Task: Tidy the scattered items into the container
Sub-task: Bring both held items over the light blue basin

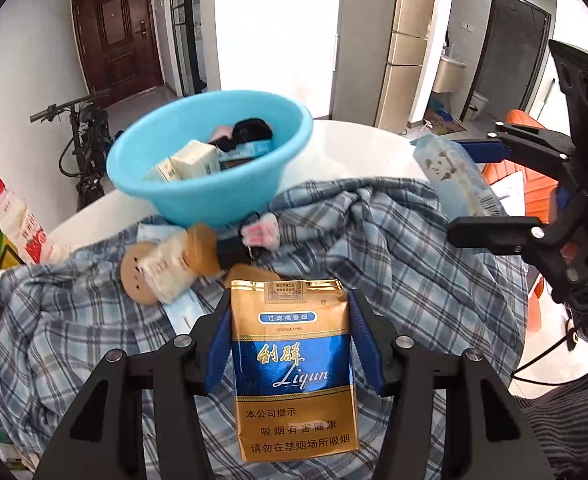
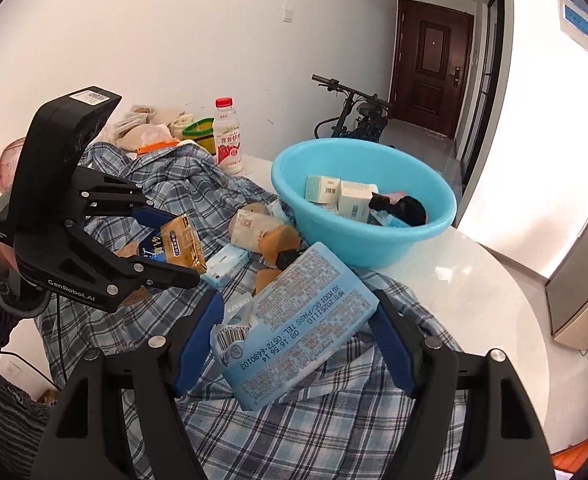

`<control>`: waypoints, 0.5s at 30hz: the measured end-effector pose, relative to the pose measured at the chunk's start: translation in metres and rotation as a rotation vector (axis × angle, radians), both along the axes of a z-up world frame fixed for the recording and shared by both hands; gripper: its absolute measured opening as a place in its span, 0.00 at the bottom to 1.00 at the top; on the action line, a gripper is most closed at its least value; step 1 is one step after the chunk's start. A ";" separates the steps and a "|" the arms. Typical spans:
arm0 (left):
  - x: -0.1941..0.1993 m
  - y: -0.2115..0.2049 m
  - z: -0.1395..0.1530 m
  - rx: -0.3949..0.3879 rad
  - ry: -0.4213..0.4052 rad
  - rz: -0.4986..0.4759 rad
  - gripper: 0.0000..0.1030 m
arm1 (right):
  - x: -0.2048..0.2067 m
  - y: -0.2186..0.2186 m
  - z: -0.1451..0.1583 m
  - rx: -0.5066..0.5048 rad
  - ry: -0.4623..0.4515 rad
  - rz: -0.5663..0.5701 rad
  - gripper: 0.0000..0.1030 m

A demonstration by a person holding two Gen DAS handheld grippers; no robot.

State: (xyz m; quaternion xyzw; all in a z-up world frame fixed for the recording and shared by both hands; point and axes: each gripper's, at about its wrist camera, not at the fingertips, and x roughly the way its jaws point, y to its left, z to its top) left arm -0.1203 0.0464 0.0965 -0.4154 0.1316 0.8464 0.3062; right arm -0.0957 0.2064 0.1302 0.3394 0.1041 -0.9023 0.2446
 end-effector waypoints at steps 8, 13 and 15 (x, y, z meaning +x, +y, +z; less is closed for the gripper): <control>-0.023 0.008 0.041 0.014 0.090 0.007 0.55 | -0.027 0.012 0.035 -0.067 0.051 -0.037 0.70; -0.043 0.010 0.070 0.039 0.147 0.031 0.55 | -0.050 0.015 0.048 -0.097 0.072 -0.069 0.70; -0.054 0.011 0.081 0.049 0.169 0.045 0.55 | -0.060 0.013 0.054 -0.096 0.088 -0.084 0.70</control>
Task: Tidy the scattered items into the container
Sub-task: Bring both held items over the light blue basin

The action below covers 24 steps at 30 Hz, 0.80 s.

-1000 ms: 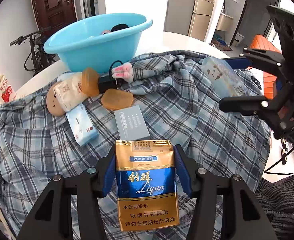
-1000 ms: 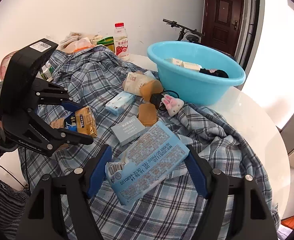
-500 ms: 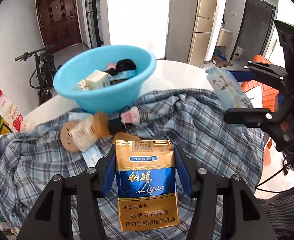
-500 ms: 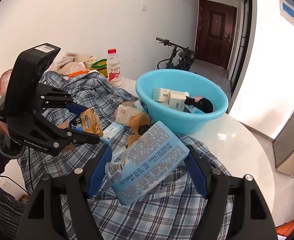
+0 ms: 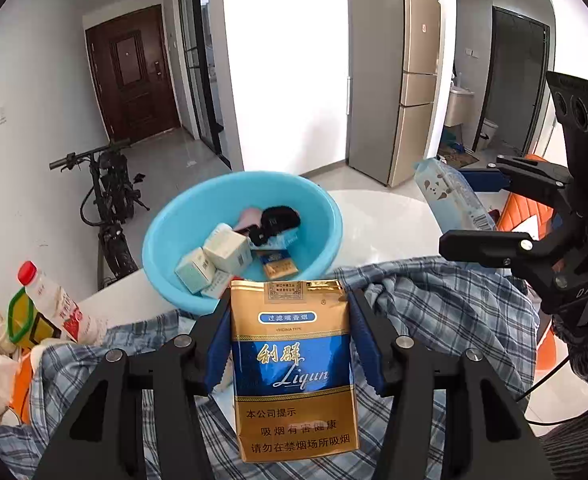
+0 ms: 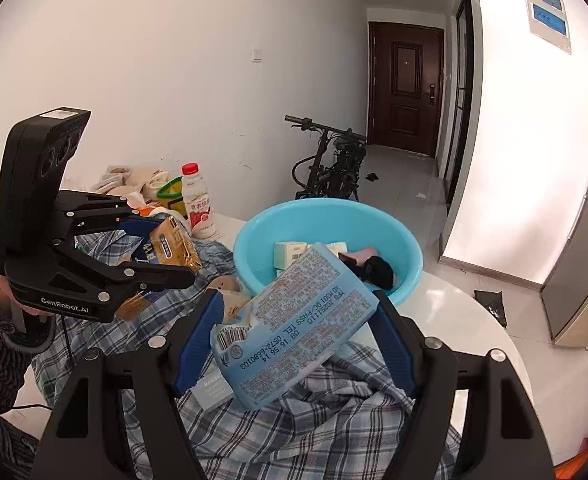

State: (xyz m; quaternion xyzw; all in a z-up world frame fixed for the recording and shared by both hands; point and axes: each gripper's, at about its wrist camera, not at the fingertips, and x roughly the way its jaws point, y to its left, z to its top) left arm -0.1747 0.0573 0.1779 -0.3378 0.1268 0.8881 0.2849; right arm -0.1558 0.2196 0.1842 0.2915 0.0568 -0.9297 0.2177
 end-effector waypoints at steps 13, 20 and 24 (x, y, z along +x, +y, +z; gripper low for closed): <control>-0.098 0.015 0.041 0.033 0.014 0.103 0.55 | -0.080 -0.020 0.032 -0.004 0.034 -0.058 0.70; -0.154 0.010 0.038 0.090 -0.033 0.181 0.55 | -0.131 -0.005 0.035 -0.069 -0.028 -0.087 0.70; -0.194 0.012 0.023 0.090 -0.081 0.221 0.55 | -0.164 -0.001 0.031 -0.093 -0.054 -0.124 0.70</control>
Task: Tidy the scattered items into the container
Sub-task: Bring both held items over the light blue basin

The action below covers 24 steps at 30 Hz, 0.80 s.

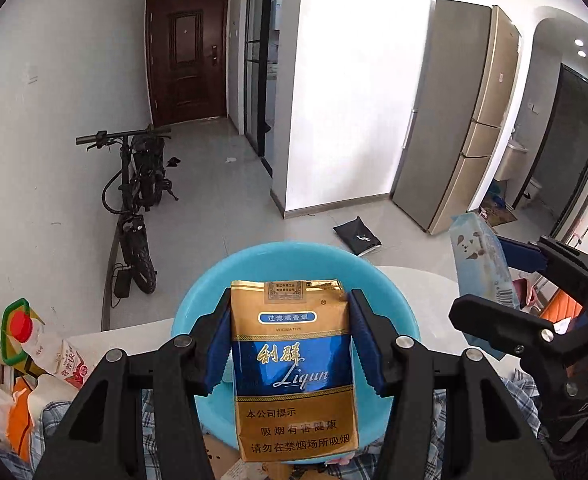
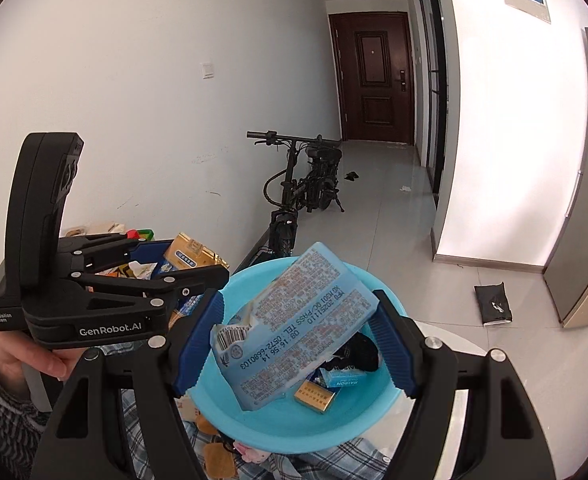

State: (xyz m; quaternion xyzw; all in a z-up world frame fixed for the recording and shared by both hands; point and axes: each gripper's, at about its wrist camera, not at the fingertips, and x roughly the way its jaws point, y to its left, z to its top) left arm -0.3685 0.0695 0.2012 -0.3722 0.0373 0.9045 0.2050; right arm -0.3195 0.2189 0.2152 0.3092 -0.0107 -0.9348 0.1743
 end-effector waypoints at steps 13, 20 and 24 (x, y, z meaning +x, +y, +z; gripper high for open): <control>-0.117 -0.002 -0.062 0.138 -0.249 0.044 0.55 | -0.096 0.019 -0.057 -0.108 -0.238 -0.085 0.70; -0.154 -0.001 -0.111 0.189 -0.361 0.070 0.55 | -0.124 0.017 -0.101 -0.048 -0.357 -0.097 0.70; -0.165 0.001 -0.138 0.190 -0.411 0.073 0.55 | -0.130 0.024 -0.116 -0.028 -0.398 -0.108 0.71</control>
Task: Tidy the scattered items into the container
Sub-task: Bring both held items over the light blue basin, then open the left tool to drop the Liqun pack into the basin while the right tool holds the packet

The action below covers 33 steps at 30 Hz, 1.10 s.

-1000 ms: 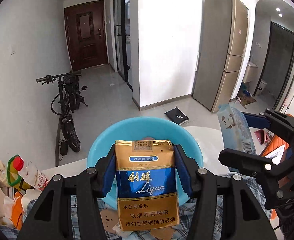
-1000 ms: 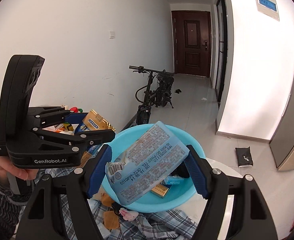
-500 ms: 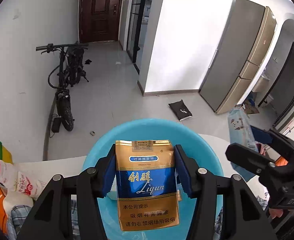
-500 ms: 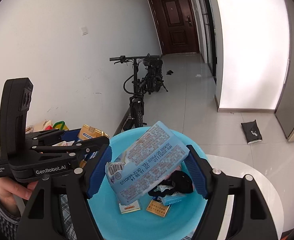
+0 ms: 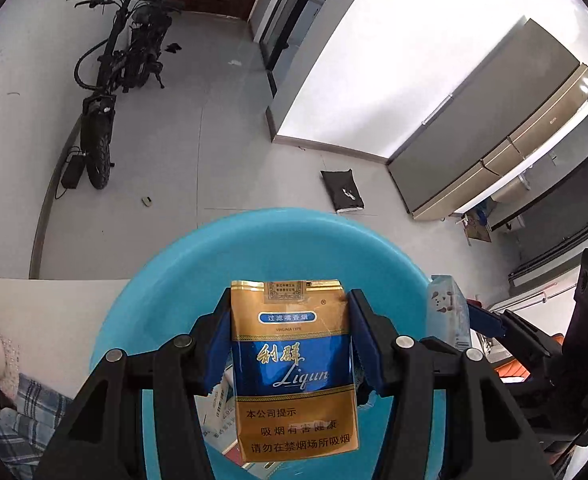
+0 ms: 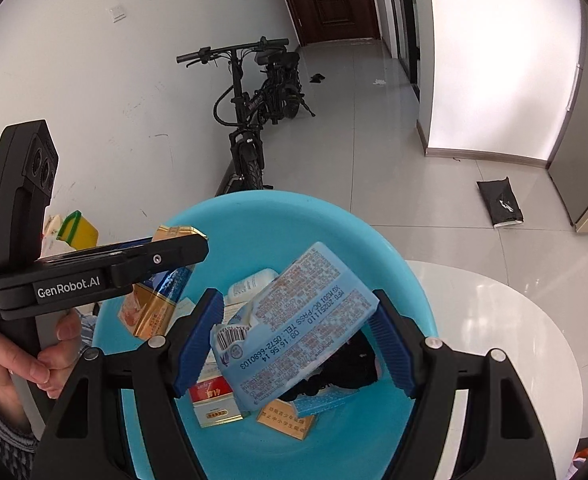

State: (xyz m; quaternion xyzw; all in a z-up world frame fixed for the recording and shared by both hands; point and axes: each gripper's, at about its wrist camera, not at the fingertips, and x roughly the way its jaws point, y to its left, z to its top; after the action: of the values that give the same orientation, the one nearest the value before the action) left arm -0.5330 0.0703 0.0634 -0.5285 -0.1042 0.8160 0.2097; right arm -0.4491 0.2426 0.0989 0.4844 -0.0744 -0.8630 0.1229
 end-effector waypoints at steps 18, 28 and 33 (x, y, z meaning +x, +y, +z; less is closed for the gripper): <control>-0.002 0.018 -0.002 -0.116 0.063 0.013 0.58 | -0.012 0.009 -0.028 0.025 -0.081 -0.009 0.71; 0.011 -0.008 0.016 -0.148 0.107 0.066 0.83 | -0.009 0.003 -0.023 0.076 -0.060 0.002 0.71; 0.028 -0.023 0.024 -0.161 0.140 0.062 0.83 | -0.012 -0.004 -0.023 0.084 -0.059 0.002 0.71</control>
State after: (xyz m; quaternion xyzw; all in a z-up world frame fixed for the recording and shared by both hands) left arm -0.5054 0.0470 0.0871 -0.4821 -0.0397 0.8626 0.1481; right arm -0.4614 0.2387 0.0756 0.5145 -0.0413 -0.8505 0.1012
